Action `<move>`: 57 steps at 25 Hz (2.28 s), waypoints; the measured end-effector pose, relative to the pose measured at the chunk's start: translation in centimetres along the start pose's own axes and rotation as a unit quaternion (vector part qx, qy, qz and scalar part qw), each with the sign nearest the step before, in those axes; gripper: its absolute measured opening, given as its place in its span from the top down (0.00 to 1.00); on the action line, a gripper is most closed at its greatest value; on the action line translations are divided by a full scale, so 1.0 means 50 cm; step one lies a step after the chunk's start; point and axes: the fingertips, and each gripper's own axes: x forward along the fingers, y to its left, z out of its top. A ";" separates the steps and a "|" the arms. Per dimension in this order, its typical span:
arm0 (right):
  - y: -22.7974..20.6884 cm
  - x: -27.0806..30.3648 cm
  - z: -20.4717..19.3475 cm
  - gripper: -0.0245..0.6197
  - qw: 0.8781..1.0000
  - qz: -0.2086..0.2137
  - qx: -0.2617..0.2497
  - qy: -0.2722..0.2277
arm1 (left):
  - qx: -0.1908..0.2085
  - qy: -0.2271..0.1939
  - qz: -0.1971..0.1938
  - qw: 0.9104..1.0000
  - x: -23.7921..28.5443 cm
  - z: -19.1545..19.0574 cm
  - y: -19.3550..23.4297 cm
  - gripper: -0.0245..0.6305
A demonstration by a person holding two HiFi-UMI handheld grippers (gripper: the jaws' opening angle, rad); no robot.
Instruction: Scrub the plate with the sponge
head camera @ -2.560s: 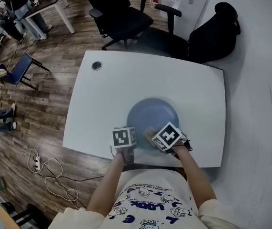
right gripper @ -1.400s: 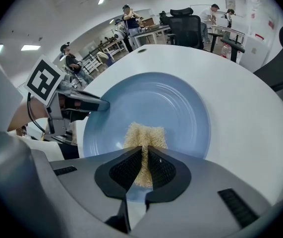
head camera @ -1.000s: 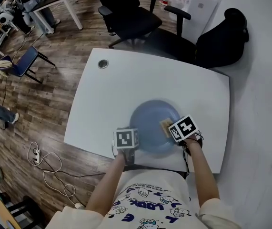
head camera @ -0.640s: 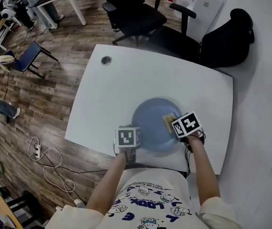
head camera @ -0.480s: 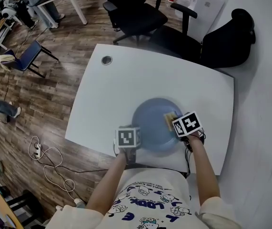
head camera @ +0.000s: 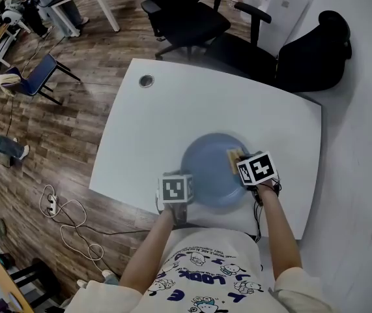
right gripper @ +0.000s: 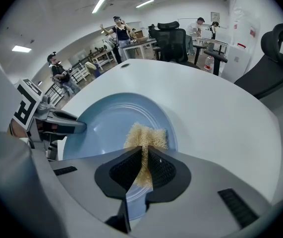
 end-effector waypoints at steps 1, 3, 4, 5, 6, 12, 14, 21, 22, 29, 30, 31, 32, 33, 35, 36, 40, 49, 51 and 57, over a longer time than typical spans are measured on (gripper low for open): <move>0.000 0.000 0.002 0.89 1.000 -0.001 0.000 -0.001 | 0.000 0.001 -0.002 1.000 0.000 0.001 0.000 0.86; 0.003 -0.002 0.005 0.89 1.000 -0.004 -0.003 -0.003 | 0.005 -0.001 -0.003 1.000 -0.001 0.003 0.001 0.86; 0.007 -0.003 0.005 0.89 1.000 -0.006 -0.005 -0.003 | 0.007 -0.004 -0.001 1.000 -0.003 0.004 0.004 0.86; 0.011 -0.005 0.004 0.89 1.000 -0.005 -0.007 -0.004 | 0.008 -0.006 0.000 1.000 -0.005 0.005 0.006 0.86; 0.016 -0.006 0.003 0.89 1.000 -0.003 -0.007 -0.005 | 0.007 -0.008 -0.001 1.000 -0.006 0.005 0.007 0.86; 0.028 -0.022 0.008 0.89 1.000 0.007 0.008 -0.022 | 0.019 -0.009 -0.002 1.000 -0.013 0.006 0.003 0.84; 0.033 -0.027 0.011 0.89 0.999 0.010 0.013 -0.028 | 0.014 -0.006 -0.010 1.000 -0.014 0.000 0.000 0.81; 0.043 -0.044 0.014 0.89 0.998 0.009 0.027 -0.047 | 0.006 -0.038 -0.014 0.999 -0.041 0.029 0.005 0.77; 0.043 -0.047 0.014 0.89 0.998 0.009 0.029 -0.050 | 0.004 -0.043 -0.016 0.999 -0.045 0.035 0.004 0.77; 0.042 -0.067 0.015 0.89 0.997 0.000 0.046 -0.064 | 0.010 -0.065 -0.027 0.997 -0.075 0.072 -0.022 0.78; 0.041 -0.071 0.015 0.89 0.996 -0.002 0.050 -0.069 | 0.015 -0.067 -0.028 0.997 -0.078 0.075 -0.031 0.78; 0.040 -0.076 0.015 0.89 0.996 -0.005 0.053 -0.074 | 0.022 -0.070 -0.029 0.997 -0.080 0.079 -0.039 0.78; 0.037 -0.080 0.013 0.89 0.995 -0.008 0.056 -0.079 | 0.031 -0.072 -0.027 0.997 -0.082 0.084 -0.047 0.78; 0.034 -0.084 0.011 0.89 0.995 -0.012 0.059 -0.083 | 0.041 -0.075 -0.026 0.996 -0.083 0.088 -0.054 0.78; 0.027 -0.096 0.005 0.89 0.993 -0.022 0.067 -0.090 | 0.059 -0.074 -0.025 0.995 -0.085 0.092 -0.069 0.79; 0.023 -0.103 0.000 0.89 0.993 -0.028 0.074 -0.093 | 0.066 -0.073 -0.026 0.995 -0.085 0.093 -0.076 0.81; -0.004 -0.132 -0.028 0.89 0.987 -0.052 0.109 -0.107 | 0.090 -0.072 -0.037 0.993 -0.078 0.099 -0.117 0.86; -0.065 -0.186 -0.150 0.89 0.967 -0.106 0.197 -0.118 | 0.157 -0.048 -0.084 0.983 -0.053 0.080 -0.258 0.90; -0.076 -0.193 -0.177 0.89 0.964 -0.113 0.209 -0.117 | 0.171 -0.041 -0.093 0.980 -0.046 0.069 -0.289 0.90; -0.108 -0.206 -0.247 0.89 0.956 -0.127 0.239 -0.117 | 0.206 -0.018 -0.108 0.972 -0.029 0.039 -0.368 0.91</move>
